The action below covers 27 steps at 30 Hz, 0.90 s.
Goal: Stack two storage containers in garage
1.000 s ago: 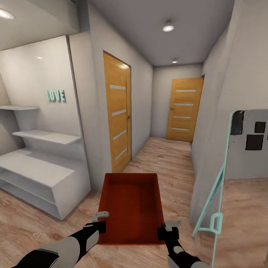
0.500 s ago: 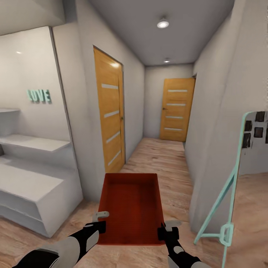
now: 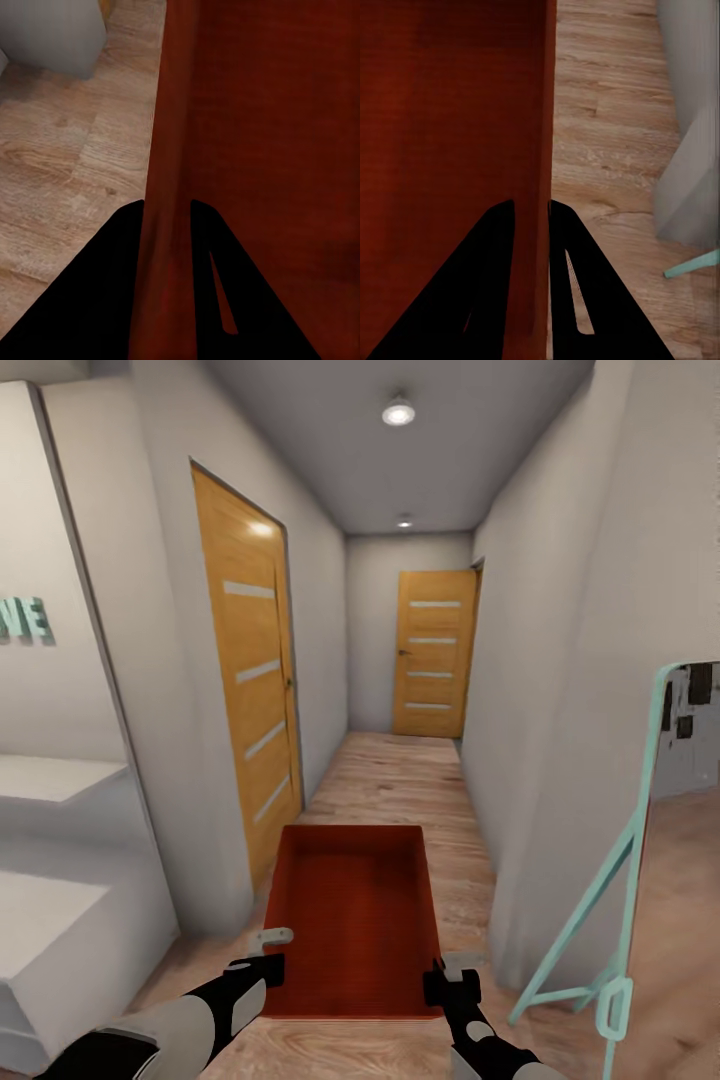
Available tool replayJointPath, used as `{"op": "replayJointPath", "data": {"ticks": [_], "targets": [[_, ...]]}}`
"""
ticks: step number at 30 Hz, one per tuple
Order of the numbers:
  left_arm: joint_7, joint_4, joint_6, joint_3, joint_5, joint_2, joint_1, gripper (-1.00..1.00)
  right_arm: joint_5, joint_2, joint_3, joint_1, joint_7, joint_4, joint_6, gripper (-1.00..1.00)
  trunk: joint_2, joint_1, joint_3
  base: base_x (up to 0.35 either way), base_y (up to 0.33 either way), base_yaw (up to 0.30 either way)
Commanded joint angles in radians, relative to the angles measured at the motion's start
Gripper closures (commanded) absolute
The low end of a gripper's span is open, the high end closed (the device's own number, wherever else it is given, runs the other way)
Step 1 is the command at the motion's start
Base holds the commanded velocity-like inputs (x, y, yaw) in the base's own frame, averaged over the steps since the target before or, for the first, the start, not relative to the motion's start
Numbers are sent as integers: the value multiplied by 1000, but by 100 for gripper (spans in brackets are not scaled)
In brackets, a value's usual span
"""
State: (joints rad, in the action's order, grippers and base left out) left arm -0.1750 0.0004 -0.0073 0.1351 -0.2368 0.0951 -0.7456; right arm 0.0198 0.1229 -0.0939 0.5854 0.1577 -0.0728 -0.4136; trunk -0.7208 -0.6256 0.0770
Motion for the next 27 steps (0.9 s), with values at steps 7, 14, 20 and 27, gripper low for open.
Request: {"op": "replayJointPath", "data": {"ticks": [7, 14, 20, 27], "targets": [[-6, -2, -1, -51, -4, -8, -1, 100, 6, -10, 1, 1, 10, 1, -1, 100, -1, -1, 2, 313, 165, -277], [-6, -2, -1, -51, -4, -8, -1, 100, 4, -11, 2, 1, 4, 1, -1, 100, -1, -1, 2, 313, 148, -48], [-6, -2, -2, -51, -4, -7, -1, 100, 5, -11, 2, 1, 9, 1, -1, 100, -1, -1, 2, 314, 131, -2], [-6, -2, -3, -51, -4, -5, -1, 100, 5, -9, 1, 1, 12, 1, 0, 100, -1, -1, 2, 320, 52, 0]]}}
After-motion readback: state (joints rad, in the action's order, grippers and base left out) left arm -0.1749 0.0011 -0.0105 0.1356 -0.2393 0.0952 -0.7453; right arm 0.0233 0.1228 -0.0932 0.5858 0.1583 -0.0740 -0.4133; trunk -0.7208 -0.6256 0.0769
